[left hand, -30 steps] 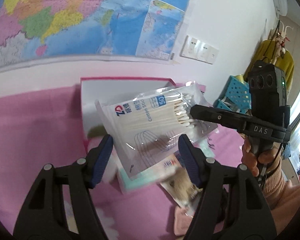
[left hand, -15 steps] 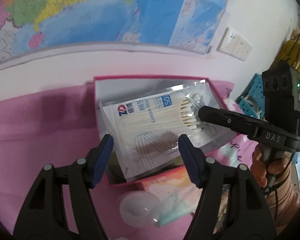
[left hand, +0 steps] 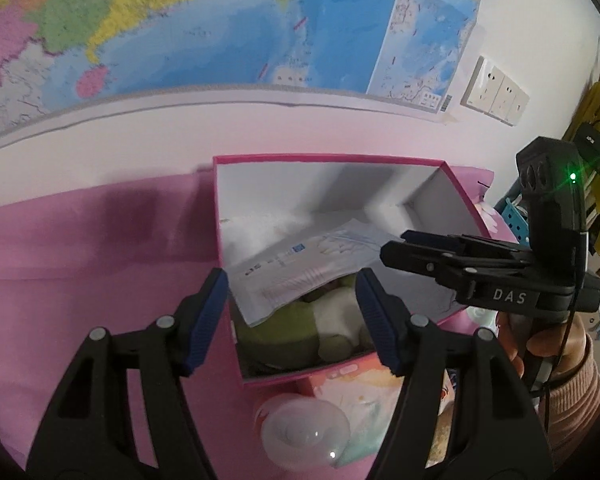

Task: Organize soft objects
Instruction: 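Carry the cotton-swab bag into the pink box and release it, then grasp the beige teddy bear with the right gripper, then lift the teddy bear into the pink box and open the right gripper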

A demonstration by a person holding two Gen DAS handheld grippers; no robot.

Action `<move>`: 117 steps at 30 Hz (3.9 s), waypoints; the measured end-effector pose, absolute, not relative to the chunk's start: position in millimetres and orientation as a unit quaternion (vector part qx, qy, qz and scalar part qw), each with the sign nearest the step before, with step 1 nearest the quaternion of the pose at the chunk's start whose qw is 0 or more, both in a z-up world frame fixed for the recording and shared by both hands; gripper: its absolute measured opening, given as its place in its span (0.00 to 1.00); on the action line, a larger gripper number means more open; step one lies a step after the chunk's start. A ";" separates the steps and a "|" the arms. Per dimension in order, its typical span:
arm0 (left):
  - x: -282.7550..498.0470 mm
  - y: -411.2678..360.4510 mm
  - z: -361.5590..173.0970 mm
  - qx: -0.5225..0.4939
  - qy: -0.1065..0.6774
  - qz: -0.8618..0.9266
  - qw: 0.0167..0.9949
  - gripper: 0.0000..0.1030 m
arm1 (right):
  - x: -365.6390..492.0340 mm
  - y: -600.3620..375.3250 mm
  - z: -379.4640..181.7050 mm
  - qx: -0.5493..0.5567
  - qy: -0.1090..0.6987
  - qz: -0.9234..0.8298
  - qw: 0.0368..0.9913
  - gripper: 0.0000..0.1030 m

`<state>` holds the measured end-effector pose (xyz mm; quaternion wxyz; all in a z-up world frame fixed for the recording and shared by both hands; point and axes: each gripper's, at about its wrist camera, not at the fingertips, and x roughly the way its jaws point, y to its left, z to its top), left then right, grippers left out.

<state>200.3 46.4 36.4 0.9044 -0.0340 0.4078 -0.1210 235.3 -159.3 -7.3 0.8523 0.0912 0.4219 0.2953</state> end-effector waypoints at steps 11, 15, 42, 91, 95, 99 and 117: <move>110.7 43.3 73.3 -0.024 0.322 -0.171 0.931 0.72 | 182.8 -188.8 24.1 0.097 0.376 0.335 0.859 0.49; 82.3 27.4 69.5 -0.017 0.320 -0.212 0.923 0.72 | 148.0 -203.7 39.1 0.084 0.351 0.358 0.861 0.50; 67.5 -62.7 -49.9 -0.016 0.459 -0.306 0.834 0.71 | 46.8 -288.3 -76.1 0.150 0.451 0.294 0.829 0.51; 164.4 -75.2 46.9 -0.042 0.397 -0.280 0.873 0.59 | 132.5 -278.6 36.3 0.114 0.316 0.294 0.895 0.16; 187.8 -75.0 40.0 -0.050 0.414 -0.270 0.868 0.59 | 154.7 -276.4 32.5 0.116 0.327 0.284 0.894 0.16; 204.1 -78.5 26.3 -0.051 0.437 -0.259 0.860 0.59 | 171.3 -273.3 24.5 0.112 0.342 0.276 0.891 0.16; 201.9 -73.0 13.0 -0.045 0.441 -0.238 0.864 0.59 | 173.5 -273.6 14.8 0.082 0.354 0.221 0.905 0.30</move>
